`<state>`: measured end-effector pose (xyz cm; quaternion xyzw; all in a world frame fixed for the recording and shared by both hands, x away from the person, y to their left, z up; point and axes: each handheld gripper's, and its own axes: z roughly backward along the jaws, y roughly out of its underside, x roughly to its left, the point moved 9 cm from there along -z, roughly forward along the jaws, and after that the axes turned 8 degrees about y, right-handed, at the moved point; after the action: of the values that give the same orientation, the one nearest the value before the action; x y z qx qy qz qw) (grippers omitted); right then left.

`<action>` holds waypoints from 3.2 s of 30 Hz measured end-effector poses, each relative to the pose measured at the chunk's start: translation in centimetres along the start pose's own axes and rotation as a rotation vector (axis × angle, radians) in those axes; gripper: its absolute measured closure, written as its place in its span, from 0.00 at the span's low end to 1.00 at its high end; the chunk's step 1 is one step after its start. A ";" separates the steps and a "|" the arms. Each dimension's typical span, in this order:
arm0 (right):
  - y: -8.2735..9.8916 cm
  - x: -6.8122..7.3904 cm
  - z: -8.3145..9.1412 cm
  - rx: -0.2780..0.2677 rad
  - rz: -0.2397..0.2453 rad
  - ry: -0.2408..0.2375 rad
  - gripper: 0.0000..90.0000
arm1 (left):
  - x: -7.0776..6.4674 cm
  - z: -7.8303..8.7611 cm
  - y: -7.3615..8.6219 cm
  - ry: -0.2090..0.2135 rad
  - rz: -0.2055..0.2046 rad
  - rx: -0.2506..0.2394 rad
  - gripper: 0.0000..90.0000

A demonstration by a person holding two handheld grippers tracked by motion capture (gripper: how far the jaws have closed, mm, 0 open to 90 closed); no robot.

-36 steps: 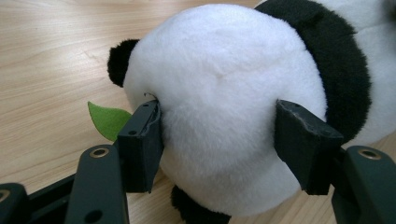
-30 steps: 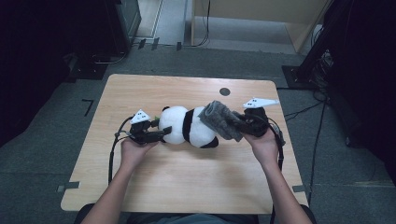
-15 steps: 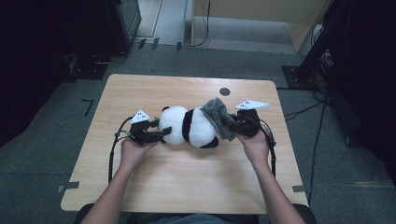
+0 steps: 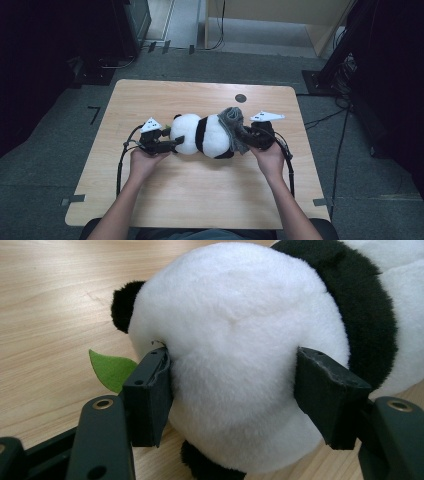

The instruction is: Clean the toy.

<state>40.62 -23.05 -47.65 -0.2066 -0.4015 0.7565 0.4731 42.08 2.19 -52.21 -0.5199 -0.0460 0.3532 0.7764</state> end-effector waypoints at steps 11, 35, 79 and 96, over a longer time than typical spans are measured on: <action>3.0 -0.7 -1.6 0.048 -0.057 0.016 0.84 | 0.1 -0.1 0.1 0.000 0.002 0.001 0.34; 3.2 -3.5 -0.5 0.090 -0.111 0.041 0.85 | 0.2 0.0 0.1 0.006 0.001 0.000 0.33; 1.9 -0.4 -1.1 0.057 -0.101 -0.040 0.84 | 0.2 -0.4 0.0 0.013 0.013 -0.015 0.29; 5.3 -0.8 -3.5 0.169 -0.104 -0.028 0.84 | 0.1 -0.1 0.0 0.005 0.019 0.003 0.45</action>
<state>40.50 -23.56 -54.04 -0.1343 -0.3530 0.7650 0.5217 42.19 2.12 -52.29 -0.5201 -0.0383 0.3594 0.7739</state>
